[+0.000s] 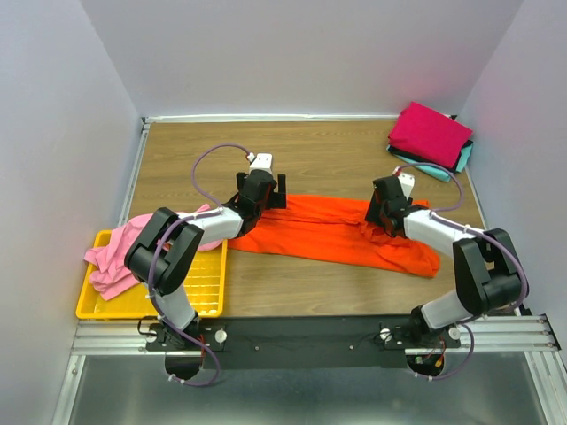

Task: Fold and stack the t-shirts
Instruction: Fold the tshirt

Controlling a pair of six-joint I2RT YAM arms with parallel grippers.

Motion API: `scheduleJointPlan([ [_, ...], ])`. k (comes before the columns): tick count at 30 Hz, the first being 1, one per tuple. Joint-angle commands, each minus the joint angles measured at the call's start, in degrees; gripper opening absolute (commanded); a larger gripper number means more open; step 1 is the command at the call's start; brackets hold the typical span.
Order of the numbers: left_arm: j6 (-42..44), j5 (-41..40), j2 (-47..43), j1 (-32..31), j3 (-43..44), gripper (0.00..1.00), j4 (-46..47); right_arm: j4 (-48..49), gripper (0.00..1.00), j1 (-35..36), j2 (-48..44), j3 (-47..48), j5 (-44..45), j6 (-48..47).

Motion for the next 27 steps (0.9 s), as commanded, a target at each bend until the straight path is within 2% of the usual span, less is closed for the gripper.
scheduleJointPlan([
  [1, 0.7, -0.1, 0.0, 0.2, 0.2, 0.98, 1.1, -5.2, 0.69, -0.3, -2.5, 0.7, -1.7, 1.3],
  [15, 0.6, -0.2, 0.9, 0.2, 0.5, 0.98, 0.9, -12.4, 0.69, -0.2, -8.1, -1.9, -7.1, 4.1],
  [27, 0.7, -0.6, 1.7, 0.3, 0.9, 0.98, 0.8, -17.1, 0.69, -0.1, -18.7, -6.8, -12.7, 6.9],
])
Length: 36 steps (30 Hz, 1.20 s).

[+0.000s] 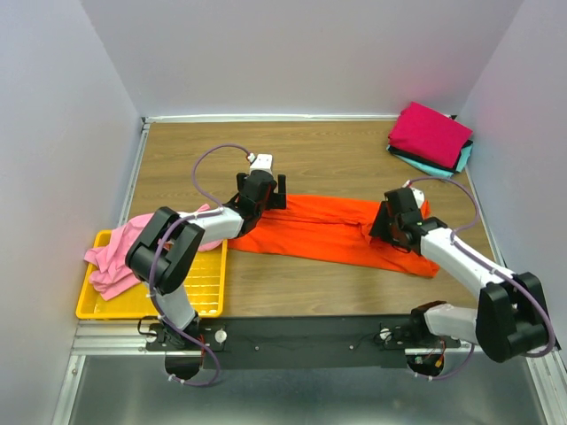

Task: Fold and stack the t-shirts
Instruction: Fold the tshirt

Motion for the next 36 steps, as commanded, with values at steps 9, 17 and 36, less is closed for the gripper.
scheduleJointPlan([
  [9, 0.6, -1.0, 2.0, 0.2, 1.4, 0.98, 0.4, -4.0, 0.69, 0.4, -9.8, -4.1, -10.7, 2.3],
  [17, 0.6, -1.2, 2.6, 0.2, 1.7, 0.98, 0.0, -5.7, 0.7, 0.4, -14.3, 1.9, 0.1, 1.5],
  [36, 0.8, -1.3, 1.8, 0.2, 1.2, 0.98, 0.2, 2.6, 0.74, -2.8, 9.0, 5.1, 12.7, 0.7],
])
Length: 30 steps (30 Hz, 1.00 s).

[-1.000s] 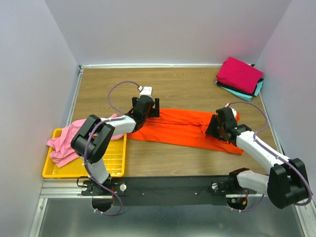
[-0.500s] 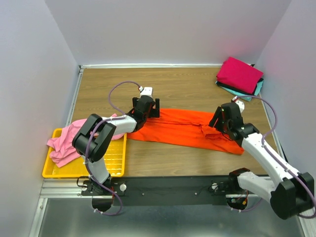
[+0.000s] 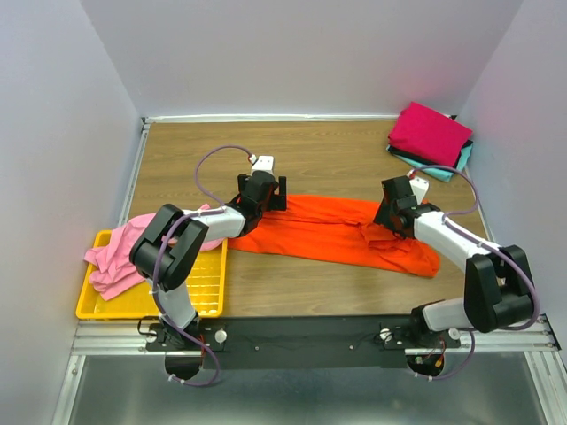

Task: Fold and stack the t-shirts
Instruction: Fold the tshirt

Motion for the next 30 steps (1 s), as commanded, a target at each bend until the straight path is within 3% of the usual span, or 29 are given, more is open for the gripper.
scheduleJointPlan([
  [1, 0.6, -1.1, -0.3, 0.2, 0.6, 0.98, 0.4, 1.4, 0.74, -1.0, 0.4, -1.1, 2.3, 0.7],
  [9, 0.6, -0.8, -0.1, 0.2, 0.7, 0.98, 0.5, 1.3, 0.75, -1.5, 2.2, -4.9, -5.1, 2.3],
  [23, 0.7, -0.8, 0.6, 0.2, 0.9, 0.98, 0.5, -1.4, 0.74, -1.6, -9.4, -8.5, -16.4, 2.8],
  [30, 0.6, -0.4, 0.3, 0.2, 0.8, 0.98, 0.6, -1.4, 0.77, -1.7, -9.8, -7.1, -9.6, 2.7],
])
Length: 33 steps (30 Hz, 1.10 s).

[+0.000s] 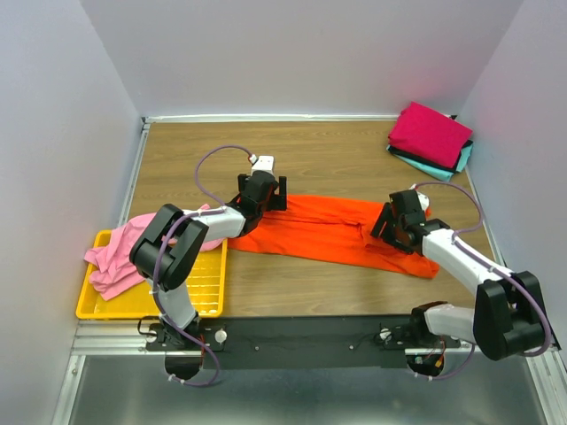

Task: Fold and stack the t-shirts
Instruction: Fold the tshirt

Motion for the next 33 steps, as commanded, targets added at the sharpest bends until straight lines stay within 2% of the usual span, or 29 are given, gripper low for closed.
scheduleJointPlan([
  [1, 0.6, -0.4, 0.2, 0.2, 0.7, 0.98, 0.6, -0.9, 0.78, -0.8, -0.3, 1.6, 5.8, 0.1],
  [8, 0.6, -0.6, 0.9, 0.3, 0.5, 0.98, 1.1, 1.8, 0.78, -4.5, 8.4, 4.6, 6.7, -1.9],
  [18, -0.8, 0.3, 1.2, 0.3, -0.8, 0.98, 2.4, 6.5, 0.8, -13.2, 14.1, 3.7, -0.5, -3.3],
  [23, -2.4, 0.6, 0.2, 0.2, -3.1, 0.98, 3.6, 8.8, 0.82, -19.6, 18.3, 4.1, -8.4, -4.2],
  [25, -3.4, 1.4, -0.7, 0.0, -4.8, 0.98, 4.8, 9.6, 0.82, -20.7, 19.9, 4.8, -7.6, -4.1],
  [30, -4.5, -0.1, -3.2, -0.4, -7.2, 0.98, 6.6, 9.3, 0.81, -20.7, 17.3, 5.3, -3.9, -3.9],
  [33, -4.7, -1.2, -4.2, -1.1, -7.3, 0.98, 6.8, 9.3, 0.79, -20.6, 13.7, 5.3, -5.0, -5.8],
])
